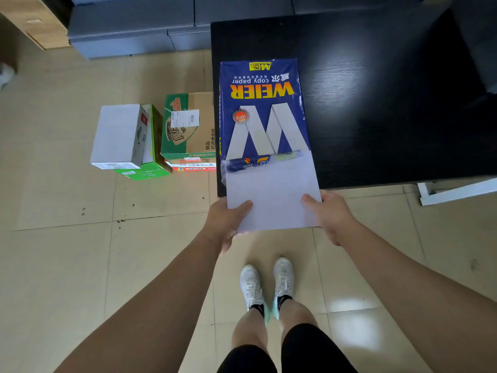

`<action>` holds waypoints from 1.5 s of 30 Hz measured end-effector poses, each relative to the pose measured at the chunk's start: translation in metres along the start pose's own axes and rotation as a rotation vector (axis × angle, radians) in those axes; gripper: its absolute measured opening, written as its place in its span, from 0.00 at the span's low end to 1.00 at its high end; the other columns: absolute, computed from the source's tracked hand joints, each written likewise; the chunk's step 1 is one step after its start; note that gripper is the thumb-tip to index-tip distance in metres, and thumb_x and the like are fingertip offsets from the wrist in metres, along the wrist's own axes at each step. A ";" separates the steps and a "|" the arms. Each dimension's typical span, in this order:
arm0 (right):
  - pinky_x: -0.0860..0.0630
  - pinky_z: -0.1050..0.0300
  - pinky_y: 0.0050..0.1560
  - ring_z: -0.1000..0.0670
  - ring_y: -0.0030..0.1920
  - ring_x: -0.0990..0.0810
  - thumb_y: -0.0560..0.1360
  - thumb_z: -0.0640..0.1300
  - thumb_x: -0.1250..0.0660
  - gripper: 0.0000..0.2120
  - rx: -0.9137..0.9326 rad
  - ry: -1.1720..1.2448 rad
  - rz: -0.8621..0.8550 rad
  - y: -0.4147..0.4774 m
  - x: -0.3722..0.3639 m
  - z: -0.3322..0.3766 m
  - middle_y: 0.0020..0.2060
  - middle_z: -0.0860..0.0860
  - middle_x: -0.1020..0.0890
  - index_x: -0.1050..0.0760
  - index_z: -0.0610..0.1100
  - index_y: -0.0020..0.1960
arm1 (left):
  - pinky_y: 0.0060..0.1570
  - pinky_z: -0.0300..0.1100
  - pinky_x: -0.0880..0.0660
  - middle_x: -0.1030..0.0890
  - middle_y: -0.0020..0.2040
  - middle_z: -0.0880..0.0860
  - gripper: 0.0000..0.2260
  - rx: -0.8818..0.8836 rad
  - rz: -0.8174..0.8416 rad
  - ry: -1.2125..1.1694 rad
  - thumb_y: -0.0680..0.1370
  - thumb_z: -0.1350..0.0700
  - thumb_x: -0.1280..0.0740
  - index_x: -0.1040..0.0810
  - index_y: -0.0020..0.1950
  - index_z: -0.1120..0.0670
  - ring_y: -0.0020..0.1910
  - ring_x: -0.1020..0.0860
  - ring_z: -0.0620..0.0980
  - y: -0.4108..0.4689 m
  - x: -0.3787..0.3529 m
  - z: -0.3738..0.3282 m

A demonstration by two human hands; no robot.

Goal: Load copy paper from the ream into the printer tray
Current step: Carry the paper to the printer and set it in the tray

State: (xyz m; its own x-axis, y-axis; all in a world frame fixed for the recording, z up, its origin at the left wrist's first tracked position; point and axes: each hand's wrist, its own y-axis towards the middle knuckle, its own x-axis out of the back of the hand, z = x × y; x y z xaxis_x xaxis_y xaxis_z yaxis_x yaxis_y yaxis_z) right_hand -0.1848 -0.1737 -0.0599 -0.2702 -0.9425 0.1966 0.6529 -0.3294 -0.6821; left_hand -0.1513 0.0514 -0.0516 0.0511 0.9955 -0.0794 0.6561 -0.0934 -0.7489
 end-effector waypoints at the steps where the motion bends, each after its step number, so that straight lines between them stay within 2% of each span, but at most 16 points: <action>1: 0.18 0.45 0.53 0.43 0.48 0.15 0.77 0.43 0.32 0.09 -0.009 0.002 -0.005 -0.008 0.001 -0.003 0.50 0.44 0.14 0.19 0.40 0.55 | 0.28 0.39 0.25 0.16 0.52 0.58 0.13 -0.001 0.016 -0.003 0.77 0.60 0.29 0.22 0.60 0.60 0.39 0.19 0.55 -0.009 0.001 0.004; 5: 0.19 0.54 0.42 0.47 0.43 0.15 0.78 0.43 0.32 0.10 -0.028 -0.006 0.002 -0.048 0.008 -0.018 0.48 0.45 0.14 0.19 0.39 0.56 | 0.29 0.41 0.23 0.16 0.55 0.57 0.13 0.011 0.049 0.011 0.77 0.60 0.29 0.21 0.61 0.59 0.43 0.18 0.55 -0.044 0.007 0.020; 9: 0.21 0.56 0.35 0.48 0.41 0.17 0.78 0.43 0.32 0.09 -0.031 -0.008 -0.004 -0.085 0.019 -0.031 0.45 0.48 0.15 0.20 0.41 0.56 | 0.30 0.41 0.22 0.16 0.57 0.58 0.15 -0.006 0.030 0.021 0.77 0.61 0.29 0.22 0.63 0.59 0.44 0.18 0.55 -0.079 0.004 0.036; 18: 0.19 0.51 0.40 0.46 0.42 0.17 0.78 0.43 0.32 0.03 0.032 0.017 0.007 -0.161 0.073 -0.032 0.48 0.46 0.16 0.21 0.45 0.48 | 0.31 0.43 0.21 0.17 0.56 0.57 0.15 -0.078 0.056 0.063 0.78 0.60 0.29 0.24 0.63 0.59 0.43 0.18 0.56 -0.164 -0.027 0.040; 22: 0.19 0.52 0.39 0.46 0.45 0.17 0.79 0.44 0.34 0.06 0.054 0.120 -0.047 -0.185 0.104 -0.024 0.49 0.47 0.16 0.21 0.43 0.52 | 0.32 0.43 0.21 0.17 0.58 0.56 0.15 -0.148 0.099 0.139 0.77 0.58 0.29 0.23 0.63 0.55 0.45 0.18 0.55 -0.177 -0.056 0.024; 25: 0.18 0.53 0.40 0.49 0.45 0.17 0.79 0.45 0.35 0.07 0.084 0.208 -0.151 -0.203 0.132 -0.019 0.48 0.50 0.16 0.22 0.44 0.54 | 0.34 0.44 0.20 0.16 0.58 0.54 0.14 -0.197 0.208 0.218 0.78 0.58 0.30 0.22 0.63 0.53 0.49 0.18 0.55 -0.179 -0.088 0.003; 27: 0.18 0.50 0.46 0.49 0.45 0.17 0.79 0.46 0.34 0.05 0.108 0.266 -0.258 -0.213 0.153 -0.019 0.47 0.51 0.15 0.21 0.46 0.51 | 0.34 0.43 0.19 0.15 0.56 0.53 0.11 -0.243 0.312 0.271 0.79 0.59 0.31 0.21 0.61 0.53 0.48 0.17 0.51 -0.179 -0.116 -0.013; 30: 0.18 0.43 0.53 0.46 0.48 0.15 0.78 0.47 0.33 0.04 0.124 0.362 -0.429 -0.227 0.178 -0.022 0.47 0.49 0.14 0.20 0.48 0.48 | 0.49 0.43 0.18 0.14 0.55 0.50 0.11 -0.268 0.457 0.375 0.79 0.60 0.31 0.20 0.61 0.53 0.52 0.15 0.49 -0.180 -0.159 -0.035; 32: 0.18 0.42 0.52 0.44 0.47 0.15 0.77 0.46 0.33 0.04 0.126 0.445 -0.561 -0.239 0.192 -0.025 0.46 0.48 0.14 0.19 0.48 0.48 | 0.52 0.46 0.18 0.14 0.57 0.50 0.12 -0.280 0.555 0.477 0.79 0.57 0.30 0.20 0.62 0.53 0.54 0.16 0.50 -0.181 -0.189 -0.046; 36: 0.19 0.41 0.51 0.41 0.47 0.16 0.77 0.45 0.32 0.03 0.116 0.549 -0.823 -0.268 0.219 -0.032 0.44 0.46 0.15 0.22 0.48 0.44 | 0.48 0.46 0.18 0.13 0.54 0.49 0.10 -0.267 0.768 0.605 0.79 0.57 0.31 0.19 0.60 0.52 0.52 0.14 0.50 -0.190 -0.253 -0.060; 39: 0.21 0.52 0.40 0.48 0.37 0.19 0.76 0.46 0.32 0.08 0.078 0.560 -1.021 -0.296 0.244 -0.042 0.38 0.46 0.17 0.23 0.46 0.39 | 0.53 0.53 0.19 0.14 0.55 0.50 0.11 -0.256 0.904 0.679 0.80 0.57 0.31 0.20 0.62 0.51 0.52 0.14 0.53 -0.205 -0.302 -0.055; 42: 0.24 0.54 0.36 0.46 0.35 0.20 0.75 0.46 0.32 0.09 0.057 0.668 -1.116 -0.319 0.266 -0.060 0.39 0.42 0.17 0.21 0.42 0.41 | 0.56 0.56 0.20 0.13 0.55 0.51 0.10 -0.254 1.033 0.729 0.80 0.58 0.32 0.19 0.60 0.49 0.54 0.15 0.54 -0.225 -0.346 -0.038; 45: 0.21 0.52 0.38 0.45 0.38 0.17 0.75 0.46 0.33 0.06 0.040 0.746 -1.176 -0.336 0.291 -0.077 0.40 0.46 0.15 0.20 0.44 0.45 | 0.57 0.53 0.21 0.13 0.53 0.52 0.09 -0.287 1.114 0.801 0.80 0.61 0.33 0.16 0.54 0.48 0.53 0.15 0.53 -0.245 -0.387 -0.017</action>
State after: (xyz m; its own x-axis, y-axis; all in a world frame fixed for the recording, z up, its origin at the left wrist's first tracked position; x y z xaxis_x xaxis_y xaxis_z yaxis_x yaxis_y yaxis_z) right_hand -0.5379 -0.3333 0.1724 -0.9691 0.1329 0.2076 -0.2017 -0.9117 -0.3578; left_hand -0.3191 -0.3109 0.1744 0.9866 0.1474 -0.0701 0.1108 -0.9203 -0.3751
